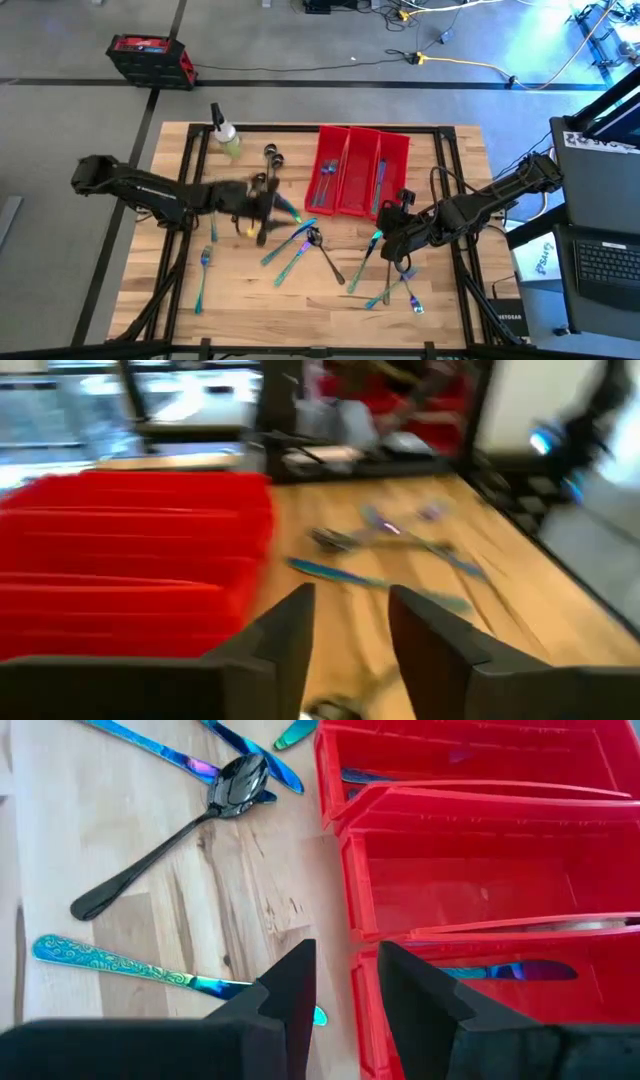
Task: Sort silverware
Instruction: Put the blue knife into the right red silverware bin
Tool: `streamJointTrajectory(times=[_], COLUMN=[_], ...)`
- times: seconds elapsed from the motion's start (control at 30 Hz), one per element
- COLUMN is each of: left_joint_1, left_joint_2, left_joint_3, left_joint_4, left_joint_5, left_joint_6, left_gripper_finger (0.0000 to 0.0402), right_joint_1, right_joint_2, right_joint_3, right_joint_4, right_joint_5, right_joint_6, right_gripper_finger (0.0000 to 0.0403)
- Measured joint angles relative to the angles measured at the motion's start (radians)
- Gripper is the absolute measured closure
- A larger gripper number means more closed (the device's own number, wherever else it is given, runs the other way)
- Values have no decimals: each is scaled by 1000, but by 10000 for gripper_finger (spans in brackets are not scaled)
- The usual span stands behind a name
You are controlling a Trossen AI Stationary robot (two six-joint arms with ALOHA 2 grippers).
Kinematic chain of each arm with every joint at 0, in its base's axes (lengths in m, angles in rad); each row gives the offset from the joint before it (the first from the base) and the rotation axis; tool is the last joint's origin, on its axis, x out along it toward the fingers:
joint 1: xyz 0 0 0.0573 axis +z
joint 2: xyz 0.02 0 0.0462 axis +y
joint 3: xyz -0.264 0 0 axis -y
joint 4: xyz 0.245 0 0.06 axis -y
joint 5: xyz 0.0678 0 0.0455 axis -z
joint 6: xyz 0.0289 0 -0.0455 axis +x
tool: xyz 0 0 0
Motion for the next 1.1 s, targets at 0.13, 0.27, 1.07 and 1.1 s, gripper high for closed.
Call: streamJointTrajectory(times=[0.13,0.27,1.07,1.1], left_joint_1=[-122,-212,-545,-553], left_joint_2=[63,145,288,288], left_joint_3=[-8,-8,-82,-102], left_joint_4=[41,67,244,305], left_joint_5=[-23,-47,-468,-468], left_joint_6=[-30,-153,-301,-284], left_gripper_finger=[327,345,401,401], right_joint_1=[0,0,-1,-7], right_joint_2=[0,0,64,81], right_joint_3=[0,0,0,1], right_joint_4=[10,33,680,733], right_joint_5=[0,1,26,23], right_joint_6=[0,-9,-341,-332], right_gripper_finger=[308,308,308,308])
